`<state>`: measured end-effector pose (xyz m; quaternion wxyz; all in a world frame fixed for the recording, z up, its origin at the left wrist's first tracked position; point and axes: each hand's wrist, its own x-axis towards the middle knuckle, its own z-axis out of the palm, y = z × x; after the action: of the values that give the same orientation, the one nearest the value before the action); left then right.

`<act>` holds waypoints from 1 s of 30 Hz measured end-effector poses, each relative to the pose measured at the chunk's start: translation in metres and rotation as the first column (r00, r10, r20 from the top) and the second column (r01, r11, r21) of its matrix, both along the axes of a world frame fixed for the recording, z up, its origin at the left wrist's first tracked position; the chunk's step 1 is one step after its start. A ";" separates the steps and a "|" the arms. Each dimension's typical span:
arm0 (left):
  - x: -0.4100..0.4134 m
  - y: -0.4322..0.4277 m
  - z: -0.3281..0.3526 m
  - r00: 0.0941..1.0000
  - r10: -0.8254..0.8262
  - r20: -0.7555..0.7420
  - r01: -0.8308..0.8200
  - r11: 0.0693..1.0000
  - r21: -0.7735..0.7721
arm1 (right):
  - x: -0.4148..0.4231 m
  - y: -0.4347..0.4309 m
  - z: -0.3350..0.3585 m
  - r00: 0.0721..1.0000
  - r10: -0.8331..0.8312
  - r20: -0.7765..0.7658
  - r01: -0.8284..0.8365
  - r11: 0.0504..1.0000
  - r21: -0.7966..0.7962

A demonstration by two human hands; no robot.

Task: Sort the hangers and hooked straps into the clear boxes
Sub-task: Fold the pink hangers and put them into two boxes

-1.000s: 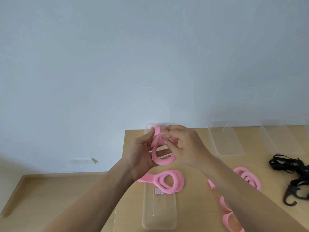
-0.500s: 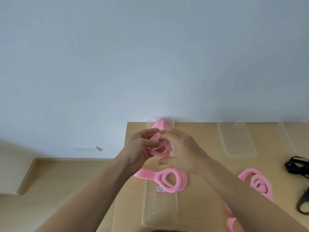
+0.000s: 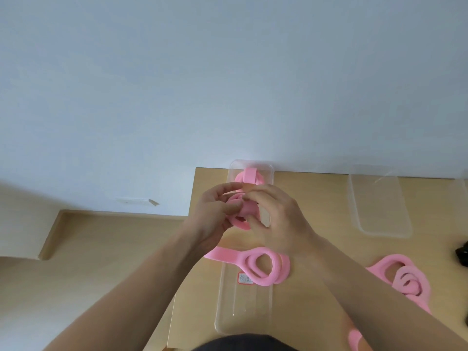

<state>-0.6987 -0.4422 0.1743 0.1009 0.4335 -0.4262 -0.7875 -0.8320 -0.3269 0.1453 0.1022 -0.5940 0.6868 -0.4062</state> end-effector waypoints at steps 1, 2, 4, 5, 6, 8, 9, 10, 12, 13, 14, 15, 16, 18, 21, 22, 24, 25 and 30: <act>-0.001 -0.002 -0.002 1.000 0.011 -0.009 -0.011 1.000 0.020 | -0.001 0.000 0.000 0.999 0.029 0.013 -0.030 0.999 0.026; -0.002 -0.003 -0.003 1.000 0.022 -0.020 -0.021 0.999 0.046 | -0.003 0.001 0.001 0.998 0.063 0.016 -0.063 0.996 0.064; -0.005 -0.006 -0.005 0.998 0.038 -0.040 -0.035 0.995 0.091 | -0.005 0.001 0.001 0.995 0.099 0.024 -0.101 0.987 0.124; -0.006 -0.006 -0.005 0.998 0.036 -0.046 -0.032 0.995 0.097 | -0.005 0.001 0.000 0.995 0.092 0.032 -0.095 0.989 0.115; -0.008 -0.006 -0.006 0.999 0.029 -0.046 -0.025 0.995 0.092 | -0.007 0.000 -0.001 0.997 0.073 0.032 -0.076 0.993 0.086; -0.010 -0.006 -0.007 0.999 0.009 -0.039 -0.006 0.997 0.074 | -0.010 -0.002 0.000 0.999 0.028 0.022 -0.029 0.999 0.023; -0.011 -0.006 -0.007 0.999 -0.006 -0.039 0.009 0.998 0.064 | -0.011 -0.003 0.000 1.000 0.008 0.013 -0.008 1.000 0.004; -0.011 -0.007 -0.007 0.999 -0.028 -0.034 0.030 0.999 0.045 | -0.010 -0.003 -0.001 1.000 -0.011 0.003 0.011 1.000 -0.010; -0.012 -0.008 -0.007 0.996 -0.083 0.022 0.084 0.995 -0.055 | -0.009 -0.003 -0.002 0.999 -0.039 -0.013 0.038 0.999 -0.021; -0.013 -0.008 -0.008 0.990 -0.104 0.095 0.118 0.979 -0.165 | -0.010 -0.003 -0.003 0.999 -0.050 -0.017 0.050 0.999 -0.015; -0.013 -0.010 -0.010 0.975 -0.096 0.198 0.156 0.936 -0.315 | -0.013 -0.003 -0.003 0.998 -0.060 -0.025 0.060 0.998 -0.003; -0.012 -0.012 -0.013 0.951 -0.052 0.304 0.196 0.863 -0.465 | -0.015 -0.005 -0.004 0.997 -0.060 -0.043 0.061 0.998 0.018; -0.010 -0.013 -0.016 0.922 0.011 0.386 0.232 0.783 -0.577 | -0.017 -0.007 -0.006 0.997 -0.043 -0.067 0.047 0.997 0.060; -0.007 -0.017 -0.023 0.874 0.101 0.476 0.286 0.684 -0.671 | -0.019 -0.014 -0.009 0.995 0.012 -0.102 0.009 0.979 0.203; -0.004 -0.022 -0.033 0.813 0.073 0.577 0.399 0.652 -0.645 | -0.017 -0.027 -0.018 0.984 0.057 -0.168 0.003 0.941 0.340; -0.003 -0.022 -0.036 0.799 0.049 0.599 0.428 0.654 -0.624 | -0.016 -0.031 -0.021 0.981 0.061 -0.183 0.008 0.934 0.357; -0.002 -0.022 -0.039 0.799 0.019 0.601 0.436 0.671 -0.600 | -0.015 -0.035 -0.026 0.978 0.050 -0.205 0.033 0.922 0.387; -0.001 -0.021 -0.041 0.804 0.012 0.594 0.430 0.678 -0.596 | -0.015 -0.036 -0.027 0.970 0.050 -0.238 0.053 0.911 0.408; 0.002 -0.014 -0.041 0.836 0.055 0.547 0.401 0.618 -0.676 | -0.012 -0.039 -0.031 0.875 0.038 -0.482 0.174 0.905 0.388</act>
<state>-0.6965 -0.4562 0.1330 0.0772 0.4976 -0.7716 -0.3886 -0.8439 -0.3660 0.1140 0.0396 -0.6147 0.7823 -0.0929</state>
